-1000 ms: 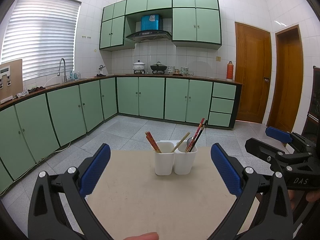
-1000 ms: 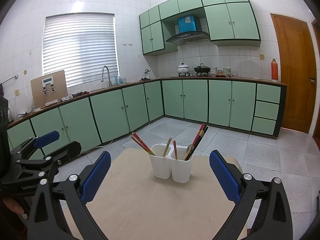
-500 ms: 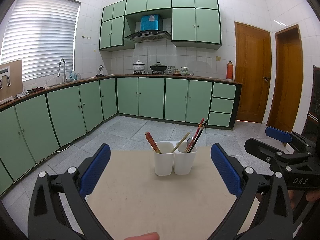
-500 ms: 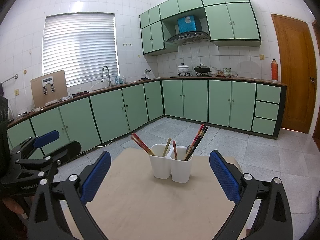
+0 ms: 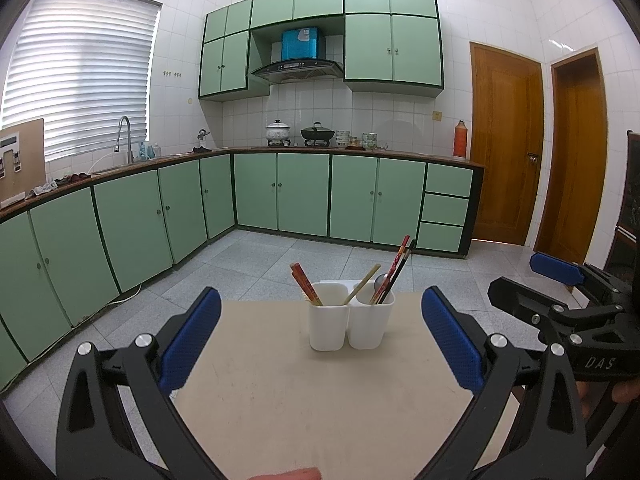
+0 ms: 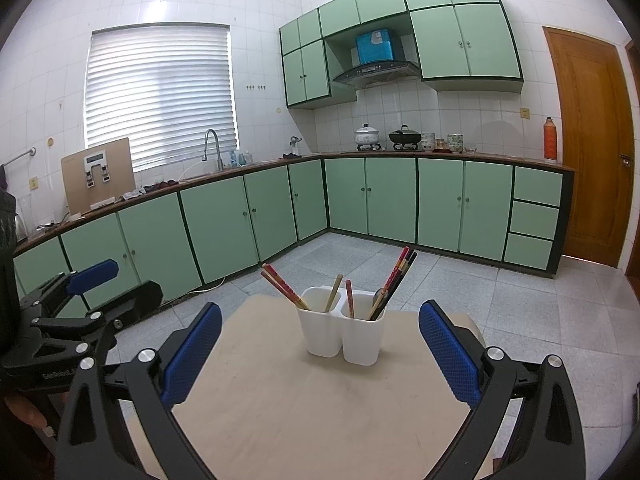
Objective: Organize utensils
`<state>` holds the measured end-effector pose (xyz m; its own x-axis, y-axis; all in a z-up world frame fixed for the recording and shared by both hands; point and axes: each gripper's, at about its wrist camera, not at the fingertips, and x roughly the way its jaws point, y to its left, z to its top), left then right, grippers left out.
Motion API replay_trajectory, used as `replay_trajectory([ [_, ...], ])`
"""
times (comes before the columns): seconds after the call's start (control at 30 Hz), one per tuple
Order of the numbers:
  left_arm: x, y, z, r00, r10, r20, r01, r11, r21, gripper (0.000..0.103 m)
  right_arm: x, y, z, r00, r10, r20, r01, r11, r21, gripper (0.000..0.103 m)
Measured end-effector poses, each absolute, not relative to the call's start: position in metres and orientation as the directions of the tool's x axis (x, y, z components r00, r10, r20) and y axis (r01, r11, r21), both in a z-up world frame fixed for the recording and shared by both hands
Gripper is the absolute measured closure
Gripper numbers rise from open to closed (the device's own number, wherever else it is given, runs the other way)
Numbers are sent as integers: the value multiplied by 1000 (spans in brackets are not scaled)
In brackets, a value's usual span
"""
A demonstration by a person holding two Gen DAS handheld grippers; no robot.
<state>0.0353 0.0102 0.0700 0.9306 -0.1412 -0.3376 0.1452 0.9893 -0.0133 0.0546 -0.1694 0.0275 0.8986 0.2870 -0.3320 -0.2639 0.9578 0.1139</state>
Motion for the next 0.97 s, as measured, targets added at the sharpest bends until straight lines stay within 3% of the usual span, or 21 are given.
replay_trajectory([
  [0.97,46,14,65,921,-142,-363,142,990,-26,6,58,-173,22,894,282,-350,-256,959,119,6],
])
